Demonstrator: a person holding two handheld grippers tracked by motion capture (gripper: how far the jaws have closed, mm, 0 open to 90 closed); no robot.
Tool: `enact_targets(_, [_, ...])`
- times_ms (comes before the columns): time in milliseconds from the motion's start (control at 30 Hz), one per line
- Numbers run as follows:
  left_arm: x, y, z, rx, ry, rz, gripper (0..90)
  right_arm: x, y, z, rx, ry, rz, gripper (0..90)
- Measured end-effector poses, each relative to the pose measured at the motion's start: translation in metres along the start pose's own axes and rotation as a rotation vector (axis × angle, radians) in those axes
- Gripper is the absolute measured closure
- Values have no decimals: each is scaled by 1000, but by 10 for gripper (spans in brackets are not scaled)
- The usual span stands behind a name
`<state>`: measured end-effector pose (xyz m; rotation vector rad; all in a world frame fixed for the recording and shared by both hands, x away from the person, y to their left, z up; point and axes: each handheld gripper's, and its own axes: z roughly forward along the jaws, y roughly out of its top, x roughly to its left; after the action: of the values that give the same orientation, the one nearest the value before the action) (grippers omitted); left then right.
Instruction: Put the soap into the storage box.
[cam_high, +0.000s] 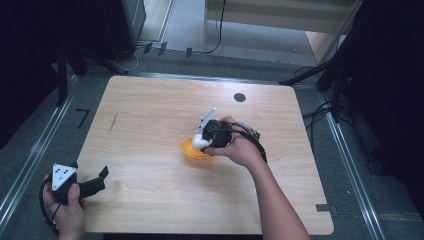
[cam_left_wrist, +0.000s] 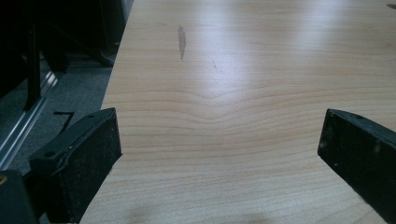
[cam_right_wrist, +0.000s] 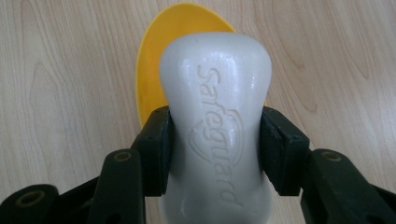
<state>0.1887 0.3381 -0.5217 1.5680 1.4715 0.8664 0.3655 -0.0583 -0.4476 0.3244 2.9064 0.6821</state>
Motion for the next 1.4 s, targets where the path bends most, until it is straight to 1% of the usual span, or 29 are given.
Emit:
enact_targets(67, [0,0,0,-1,0,-1,0,1,2,3,11,0,-4,507])
enact_targets(100, [0,0,0,-1,0,-1,0,0,2,4,9,0,-13,507])
enact_targets(133, [0,0,0,0,0,0,0,1,3,5,19,-3,-9,507])
enact_targets(200, [0,0,0,-1,1,0,0,0,4,7,19,0,-24,507])
enact_targets(300, [0,0,0,-2,1,-1,0,0,3,10,32,3,-19,507])
enact_targets(333, [0,0,0,0,3,-1,0,-1,3,11,35,2,-24,507])
enact_targets(400, [0,0,0,0,1,0,0,-1,3,12,33,8,-23,507])
enact_targets(600, [0,0,0,0,0,-3,0,-1,5,18,35,18,-40,507])
enact_targets(800, [1,0,0,2,-1,-3,0,0,5,25,63,32,-43,505])
enact_targets(867, [1,0,0,3,-2,-4,0,-1,5,26,68,31,-45,498])
enact_targets(933, [1,0,0,2,-1,-5,0,-1,5,24,55,33,-18,418])
enact_targets(1067, [1,0,0,2,-1,-6,0,-4,4,14,1,40,5,404])
enact_targets(1100, [1,0,0,1,0,-6,0,-3,2,11,2,37,17,397])
enact_targets(1133, [1,0,0,1,0,-6,0,-4,1,10,-9,36,10,390])
enact_targets(1267, [1,0,0,1,1,-7,0,-7,-8,1,-23,24,45,369])
enact_targets(1300, [1,0,0,1,1,-7,0,-7,-11,-1,-32,20,58,362])
enact_targets(1367, [1,0,0,1,1,-7,0,-8,-18,-5,-54,27,92,345])
enact_targets(1400, [1,0,0,1,1,-7,0,-9,-23,-8,-75,33,118,340])
